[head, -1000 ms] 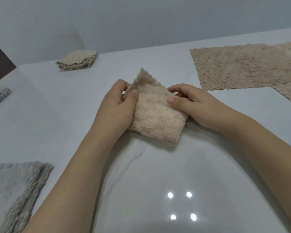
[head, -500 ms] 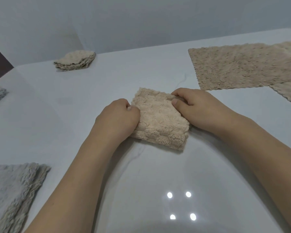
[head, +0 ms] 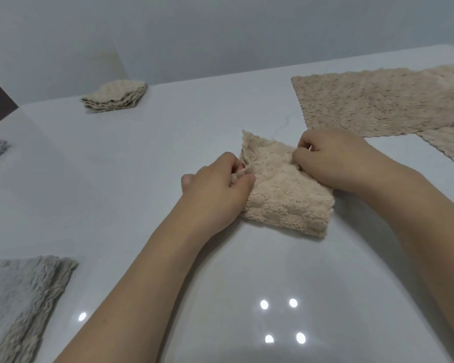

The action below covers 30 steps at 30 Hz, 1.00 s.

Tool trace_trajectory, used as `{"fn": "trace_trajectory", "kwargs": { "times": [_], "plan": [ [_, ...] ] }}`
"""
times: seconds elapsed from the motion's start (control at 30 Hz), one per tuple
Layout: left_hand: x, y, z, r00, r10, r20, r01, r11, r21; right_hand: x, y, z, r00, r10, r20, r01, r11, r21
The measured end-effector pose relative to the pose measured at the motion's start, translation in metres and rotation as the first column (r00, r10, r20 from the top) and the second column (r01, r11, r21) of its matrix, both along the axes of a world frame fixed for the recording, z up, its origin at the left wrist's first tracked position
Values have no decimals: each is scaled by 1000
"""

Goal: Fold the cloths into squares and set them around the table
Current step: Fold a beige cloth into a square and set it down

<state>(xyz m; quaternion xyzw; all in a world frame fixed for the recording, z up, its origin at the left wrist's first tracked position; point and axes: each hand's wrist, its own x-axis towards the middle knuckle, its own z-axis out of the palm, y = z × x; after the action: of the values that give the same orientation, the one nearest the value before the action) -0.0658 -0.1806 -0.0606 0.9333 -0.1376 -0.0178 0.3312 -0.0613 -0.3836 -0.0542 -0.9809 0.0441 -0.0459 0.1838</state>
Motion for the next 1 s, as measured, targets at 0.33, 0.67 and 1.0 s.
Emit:
{"fn": "trace_trajectory", "kwargs": {
  "times": [0.33,0.67,1.0],
  "plan": [
    [1,1,1,998,54,18,-54,998,29,-2,8,0,991,132,-10,-132,991,-1],
    [-2,0,-1,991,-125,42,127,991,-47,2,2,-10,973,196,119,-220,946,237],
    [4,-1,-8,999,-7,41,10,997,-80,1,2,-7,995,85,56,-90,990,109]
  ]
}}
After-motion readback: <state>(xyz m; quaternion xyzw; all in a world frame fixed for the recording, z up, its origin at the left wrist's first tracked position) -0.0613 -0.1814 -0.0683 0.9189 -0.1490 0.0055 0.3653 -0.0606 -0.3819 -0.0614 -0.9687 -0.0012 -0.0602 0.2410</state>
